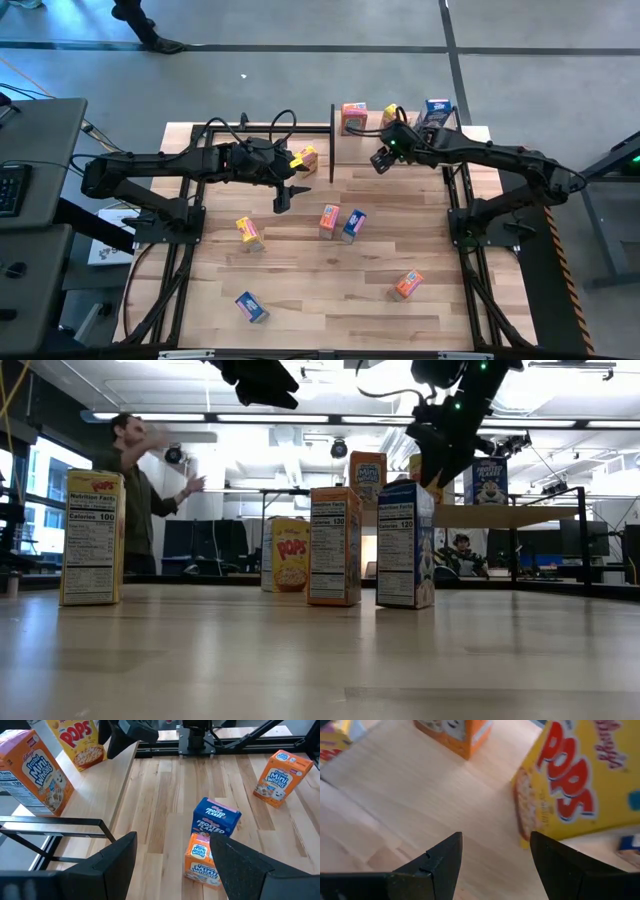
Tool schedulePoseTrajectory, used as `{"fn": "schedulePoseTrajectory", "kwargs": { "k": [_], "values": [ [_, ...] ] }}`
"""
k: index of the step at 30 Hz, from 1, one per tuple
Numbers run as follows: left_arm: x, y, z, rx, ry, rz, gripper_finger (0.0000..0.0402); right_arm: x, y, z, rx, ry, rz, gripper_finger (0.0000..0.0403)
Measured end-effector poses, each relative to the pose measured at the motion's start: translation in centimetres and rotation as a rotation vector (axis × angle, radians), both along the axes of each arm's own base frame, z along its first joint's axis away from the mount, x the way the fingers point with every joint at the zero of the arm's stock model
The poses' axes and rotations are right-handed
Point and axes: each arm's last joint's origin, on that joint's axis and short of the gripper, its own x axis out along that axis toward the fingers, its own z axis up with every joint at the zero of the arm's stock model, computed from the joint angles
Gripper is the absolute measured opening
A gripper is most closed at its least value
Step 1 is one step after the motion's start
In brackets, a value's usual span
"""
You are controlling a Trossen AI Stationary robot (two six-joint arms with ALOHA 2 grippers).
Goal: Stack cereal on shelf
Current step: Put the bottom yellow cereal box on the shelf
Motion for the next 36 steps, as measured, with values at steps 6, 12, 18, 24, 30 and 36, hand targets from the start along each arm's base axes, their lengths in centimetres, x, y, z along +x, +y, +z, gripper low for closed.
{"fn": "schedulePoseTrajectory", "kwargs": {
  "k": [6,12,18,24,30,36],
  "values": [
    [0.0,0.0,0.0,0.001,0.0,-0.001,0.0241,-0.3,-0.4,-0.1,0.001,0.012,-0.02,0.0226],
    [0.0,0.0,0.0,0.001,0.0,-0.001,0.0241,-0.6,-1.0,0.0,-0.017,0.02,-0.055,0.0226],
    [0.0,0.0,0.0,0.002,0.0,-0.001,0.0241,-0.9,-1.5,-0.1,-0.016,0.031,-0.075,0.0226],
    [0.0,0.0,0.0,0.002,0.0,-0.001,0.0241,-1.1,-1.4,-0.1,-0.015,0.056,-0.064,0.0226],
    [0.0,0.0,0.0,0.002,0.0,-0.001,0.0241,-1.2,-1.7,-0.1,-0.029,0.062,-0.077,0.0226],
    [0.0,0.0,0.0,0.001,0.0,-0.001,0.0241,-1.5,-2.2,-0.1,-0.033,0.069,-0.094,0.0226]
  ]
}}
